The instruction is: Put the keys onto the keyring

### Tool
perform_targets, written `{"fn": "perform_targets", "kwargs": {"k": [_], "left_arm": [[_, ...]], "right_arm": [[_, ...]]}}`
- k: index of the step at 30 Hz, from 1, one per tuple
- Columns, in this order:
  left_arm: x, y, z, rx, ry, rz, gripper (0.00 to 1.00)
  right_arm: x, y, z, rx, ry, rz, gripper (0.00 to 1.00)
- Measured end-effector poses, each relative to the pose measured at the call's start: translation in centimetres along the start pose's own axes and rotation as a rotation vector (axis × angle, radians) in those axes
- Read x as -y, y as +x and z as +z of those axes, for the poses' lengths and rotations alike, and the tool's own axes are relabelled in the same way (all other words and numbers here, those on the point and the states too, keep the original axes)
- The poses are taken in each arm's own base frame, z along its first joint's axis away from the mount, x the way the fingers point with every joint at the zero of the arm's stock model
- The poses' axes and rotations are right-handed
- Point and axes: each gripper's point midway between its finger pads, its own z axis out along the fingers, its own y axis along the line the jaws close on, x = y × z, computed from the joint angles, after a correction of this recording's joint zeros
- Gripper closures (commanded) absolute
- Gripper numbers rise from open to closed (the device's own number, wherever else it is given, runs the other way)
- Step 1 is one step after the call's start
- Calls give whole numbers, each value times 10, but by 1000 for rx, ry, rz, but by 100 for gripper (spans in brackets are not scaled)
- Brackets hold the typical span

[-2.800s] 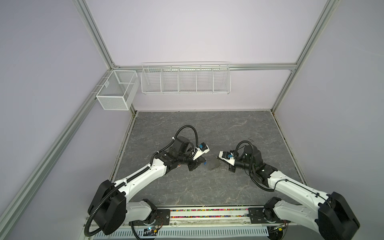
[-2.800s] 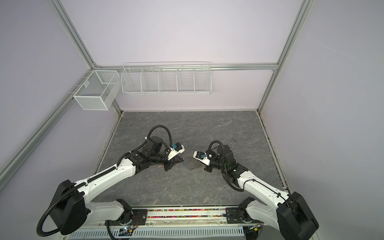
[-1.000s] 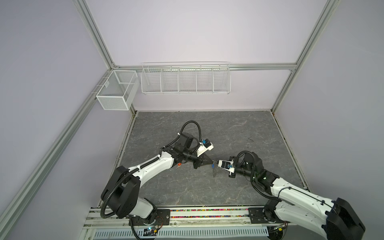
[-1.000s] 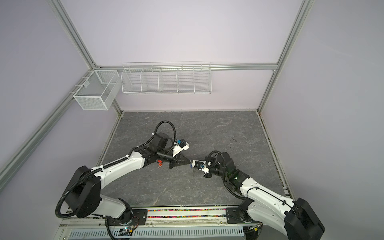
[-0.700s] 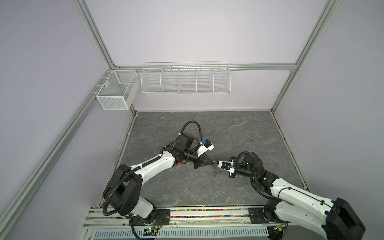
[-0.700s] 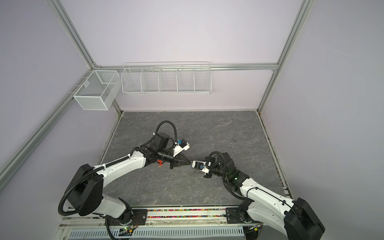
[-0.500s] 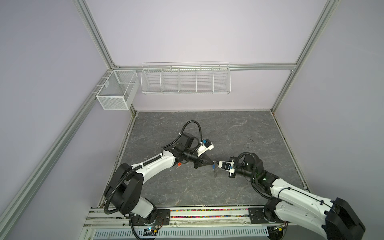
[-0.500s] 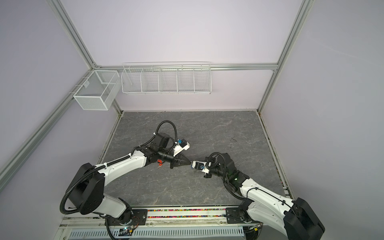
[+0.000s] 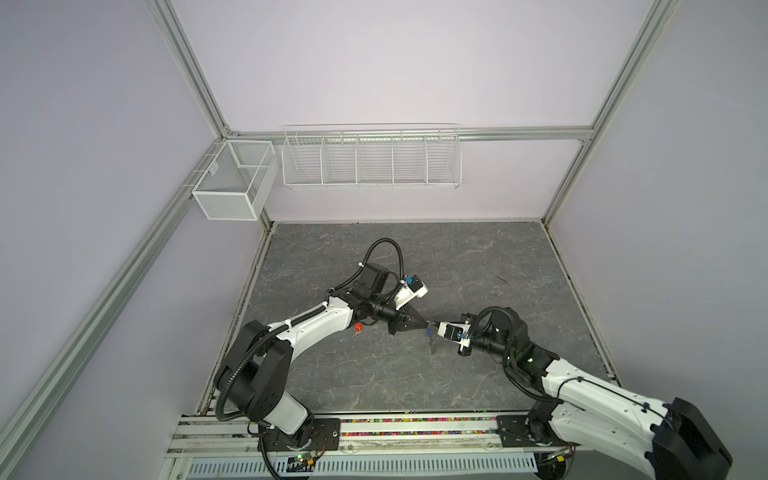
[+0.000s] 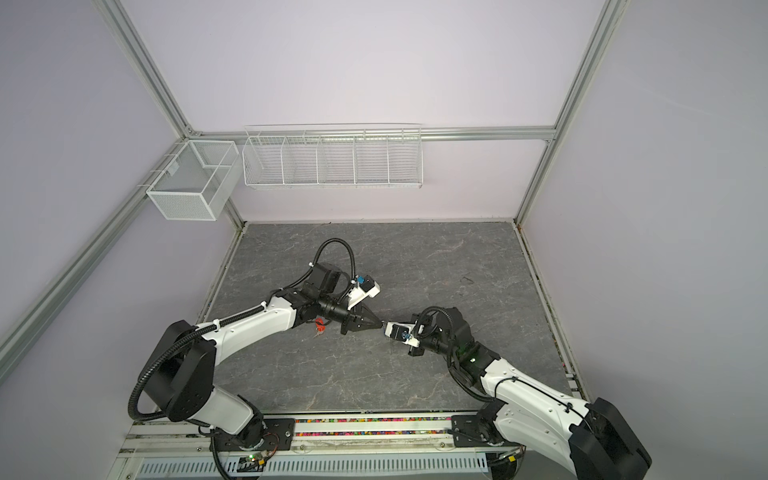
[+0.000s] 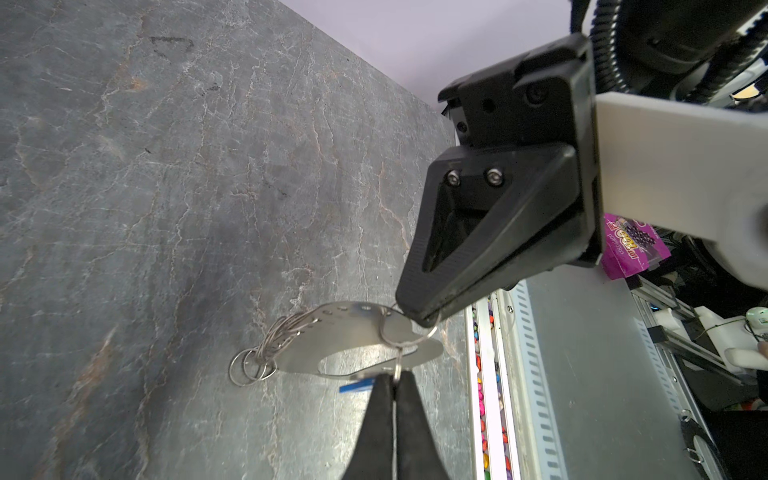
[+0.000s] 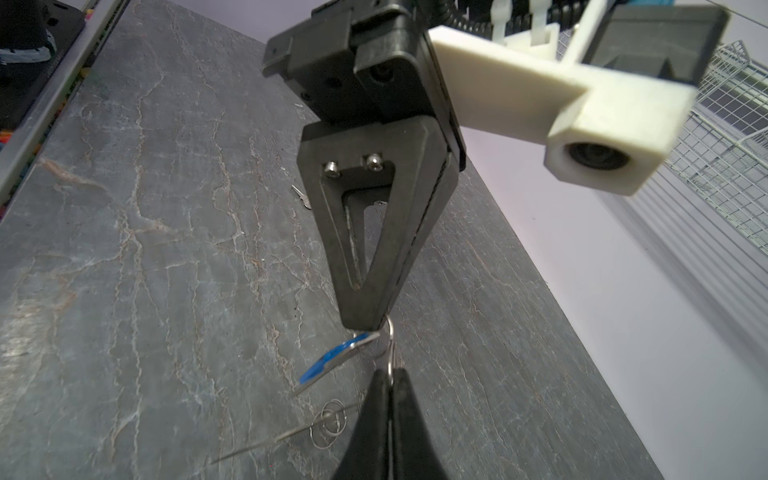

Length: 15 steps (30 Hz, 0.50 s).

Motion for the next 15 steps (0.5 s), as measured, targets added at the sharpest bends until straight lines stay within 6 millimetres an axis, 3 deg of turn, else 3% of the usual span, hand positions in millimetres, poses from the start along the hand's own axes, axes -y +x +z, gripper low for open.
{"fn": "perform_targets", "kwargs": {"k": [15], "left_arm": [[-2, 1, 2, -3, 20, -45, 100]], "right_arm": [[1, -1, 0, 7, 2, -13, 93]]}}
